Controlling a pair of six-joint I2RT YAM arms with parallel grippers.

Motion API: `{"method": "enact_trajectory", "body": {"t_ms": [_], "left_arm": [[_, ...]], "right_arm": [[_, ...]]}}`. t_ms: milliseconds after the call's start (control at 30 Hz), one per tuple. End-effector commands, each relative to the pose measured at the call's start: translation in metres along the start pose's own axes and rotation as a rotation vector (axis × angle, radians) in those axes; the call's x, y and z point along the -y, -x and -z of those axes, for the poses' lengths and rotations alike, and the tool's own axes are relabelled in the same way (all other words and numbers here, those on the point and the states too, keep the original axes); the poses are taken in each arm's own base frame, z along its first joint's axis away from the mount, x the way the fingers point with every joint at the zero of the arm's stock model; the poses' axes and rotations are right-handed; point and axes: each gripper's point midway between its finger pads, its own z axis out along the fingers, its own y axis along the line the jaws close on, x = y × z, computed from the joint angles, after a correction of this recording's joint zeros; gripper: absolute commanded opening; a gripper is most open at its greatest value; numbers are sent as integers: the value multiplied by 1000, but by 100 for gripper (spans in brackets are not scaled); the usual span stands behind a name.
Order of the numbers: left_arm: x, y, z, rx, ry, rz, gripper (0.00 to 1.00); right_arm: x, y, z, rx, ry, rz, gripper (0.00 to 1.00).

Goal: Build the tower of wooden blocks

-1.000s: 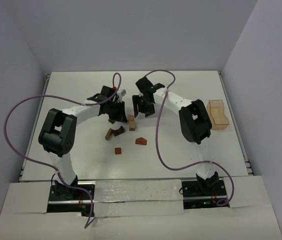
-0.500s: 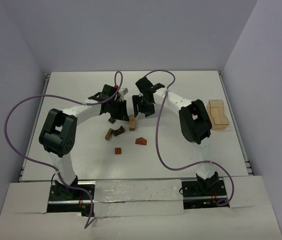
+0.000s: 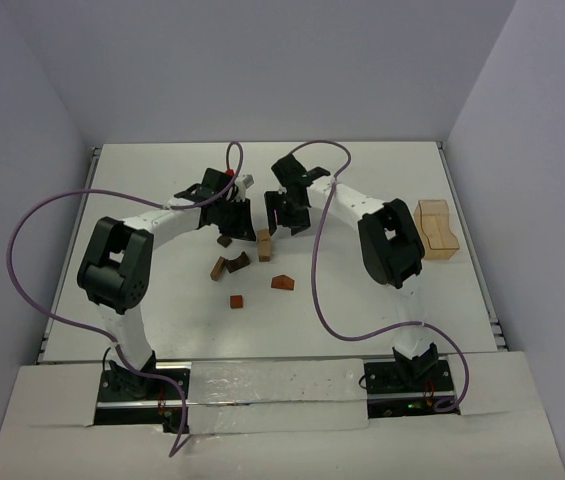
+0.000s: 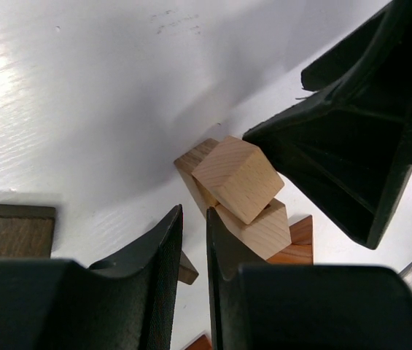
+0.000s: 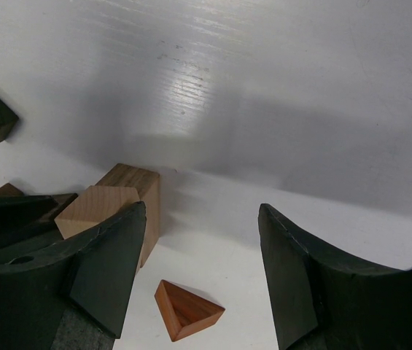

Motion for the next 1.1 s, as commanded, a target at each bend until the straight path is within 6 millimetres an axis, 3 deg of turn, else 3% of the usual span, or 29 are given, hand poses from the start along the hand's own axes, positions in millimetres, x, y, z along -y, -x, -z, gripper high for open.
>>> {"method": "enact_trajectory", "body": {"t_ms": [0,667,1067], "left_arm": [[4,18,9,61,-8,-23,25],[6,17,9,64,-17,-20,26],[3,6,17,61,-1,-31,26]], "right_arm": [[-12,5,12,39,27,12,70],[-14,1,15,44,17,28,70],[3,10,35,106,-38,25,72]]}}
